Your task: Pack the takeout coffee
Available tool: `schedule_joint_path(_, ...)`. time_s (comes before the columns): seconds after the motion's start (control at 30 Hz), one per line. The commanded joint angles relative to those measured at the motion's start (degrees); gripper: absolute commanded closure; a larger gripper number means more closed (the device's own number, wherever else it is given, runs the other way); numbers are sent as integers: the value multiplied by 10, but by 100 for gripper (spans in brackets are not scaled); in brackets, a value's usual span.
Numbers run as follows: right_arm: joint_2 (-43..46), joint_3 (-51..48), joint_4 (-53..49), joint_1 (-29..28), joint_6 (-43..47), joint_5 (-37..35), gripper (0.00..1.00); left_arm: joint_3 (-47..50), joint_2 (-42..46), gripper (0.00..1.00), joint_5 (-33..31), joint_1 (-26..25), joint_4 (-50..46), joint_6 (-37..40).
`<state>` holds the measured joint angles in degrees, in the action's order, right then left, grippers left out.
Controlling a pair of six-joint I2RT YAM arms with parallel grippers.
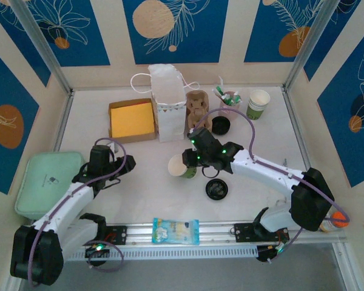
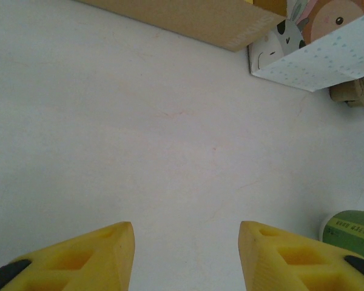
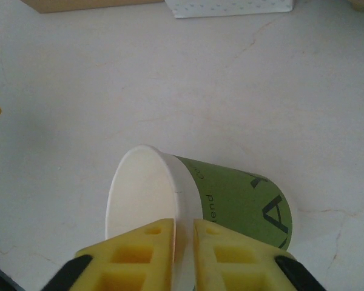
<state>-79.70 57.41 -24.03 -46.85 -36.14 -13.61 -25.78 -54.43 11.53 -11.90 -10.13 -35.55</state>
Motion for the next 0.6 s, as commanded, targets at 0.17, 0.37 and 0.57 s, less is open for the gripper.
schedule_joint_path(0.17, 12, 9, -48, -3, 16, -60, 75, -25, 3, 51, 9, 6, -1, 4)
schedule_joint_path(0.37, 18, 16, -74, 4, 27, -84, 71, -29, 1, 51, 10, 6, 0, 4)
schedule_joint_path(0.57, 32, 18, -97, 3, 34, -105, 60, -32, 4, 51, 10, 6, -1, 5)
